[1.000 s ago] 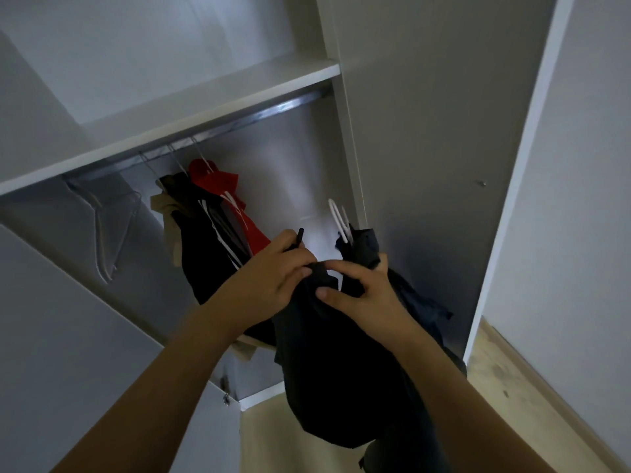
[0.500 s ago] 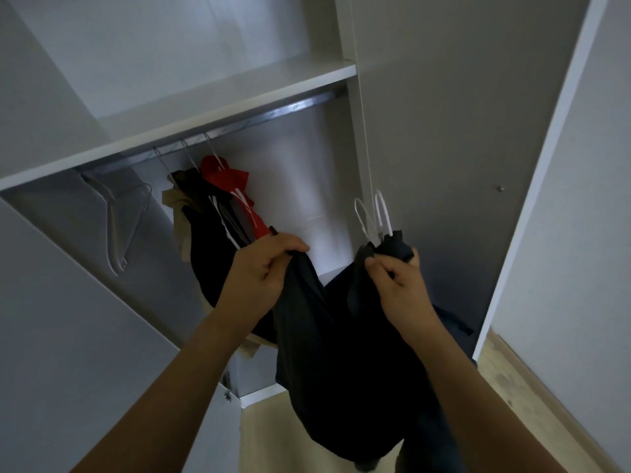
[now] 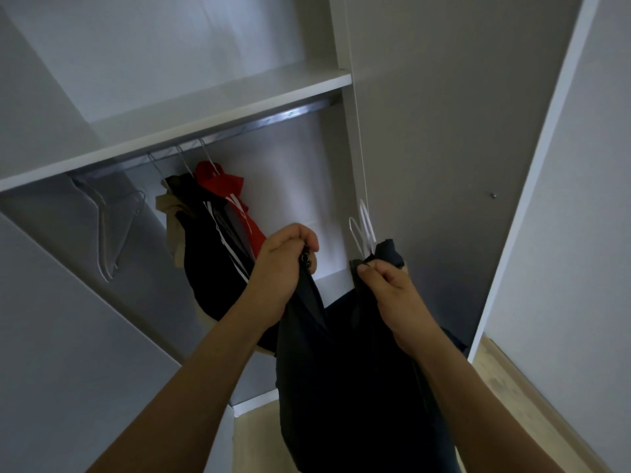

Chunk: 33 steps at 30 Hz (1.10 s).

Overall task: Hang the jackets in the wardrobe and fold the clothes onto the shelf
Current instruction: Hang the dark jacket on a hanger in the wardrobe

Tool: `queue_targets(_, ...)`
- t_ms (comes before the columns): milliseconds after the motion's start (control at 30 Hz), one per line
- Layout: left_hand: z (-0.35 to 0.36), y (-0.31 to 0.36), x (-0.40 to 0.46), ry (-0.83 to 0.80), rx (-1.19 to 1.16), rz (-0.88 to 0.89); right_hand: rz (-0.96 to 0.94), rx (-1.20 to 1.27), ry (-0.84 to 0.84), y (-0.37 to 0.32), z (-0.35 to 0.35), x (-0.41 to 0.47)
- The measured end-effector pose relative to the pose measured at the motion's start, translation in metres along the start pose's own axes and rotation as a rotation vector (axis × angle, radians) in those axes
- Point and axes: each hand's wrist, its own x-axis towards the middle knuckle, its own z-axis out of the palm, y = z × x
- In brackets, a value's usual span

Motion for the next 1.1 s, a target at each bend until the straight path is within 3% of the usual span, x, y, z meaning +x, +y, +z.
queue_targets(200,0.007,0.015,-0.007,-0.019,-0.315,-0.147,0.015,-0.038,-0.039,0.001,0.007,-0.006)
queue_targets(333,0.001,0.016,-0.008,-0.124,-0.337,-0.188,0.047,-0.011,-0.006,0.001,0.006,-0.006)
queue_targets(533,-0.004,0.0,-0.001,-0.221,-0.027,-0.052,0.071,0.025,-0.162,0.006,0.009,-0.013)
queue_targets(833,-0.019,-0.015,-0.004,-0.207,0.438,0.307,0.198,0.077,-0.076,0.02,0.012,-0.009)
queue_targets(1100,-0.021,-0.017,0.004,-0.132,0.346,0.253,0.183,0.09,-0.298,0.01,0.024,-0.016)
